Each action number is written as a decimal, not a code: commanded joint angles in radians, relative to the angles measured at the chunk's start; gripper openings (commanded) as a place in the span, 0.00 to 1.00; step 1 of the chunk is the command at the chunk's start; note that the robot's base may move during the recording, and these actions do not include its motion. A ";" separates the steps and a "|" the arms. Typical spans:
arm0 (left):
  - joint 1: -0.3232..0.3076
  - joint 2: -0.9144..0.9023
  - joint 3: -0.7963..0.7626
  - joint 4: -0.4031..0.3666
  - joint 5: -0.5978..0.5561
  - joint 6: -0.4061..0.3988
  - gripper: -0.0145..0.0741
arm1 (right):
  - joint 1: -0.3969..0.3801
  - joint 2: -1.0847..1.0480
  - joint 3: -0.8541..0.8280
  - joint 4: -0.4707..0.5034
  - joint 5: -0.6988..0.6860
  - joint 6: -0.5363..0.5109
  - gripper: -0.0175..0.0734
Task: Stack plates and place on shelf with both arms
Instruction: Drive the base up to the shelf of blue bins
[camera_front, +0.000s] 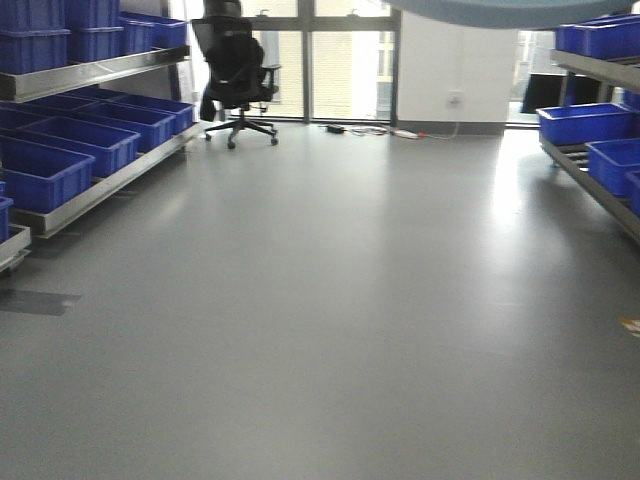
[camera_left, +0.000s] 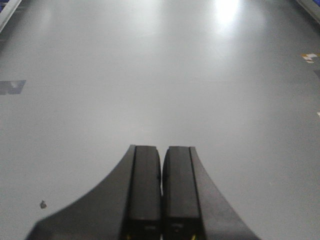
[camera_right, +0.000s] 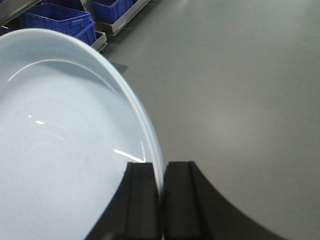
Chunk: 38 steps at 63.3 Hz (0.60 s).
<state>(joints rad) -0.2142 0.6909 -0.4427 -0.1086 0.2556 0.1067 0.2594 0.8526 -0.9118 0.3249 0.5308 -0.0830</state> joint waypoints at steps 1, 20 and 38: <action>0.001 0.000 -0.026 -0.008 -0.081 -0.005 0.26 | -0.003 -0.008 -0.030 0.026 -0.095 -0.002 0.25; 0.001 0.000 -0.026 -0.008 -0.081 -0.005 0.26 | -0.003 -0.008 -0.030 0.026 -0.091 -0.002 0.25; 0.001 0.000 -0.026 -0.008 -0.081 -0.005 0.26 | -0.003 -0.007 -0.030 0.026 -0.088 -0.002 0.25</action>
<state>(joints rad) -0.2142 0.6909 -0.4427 -0.1086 0.2556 0.1067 0.2594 0.8526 -0.9118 0.3249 0.5327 -0.0830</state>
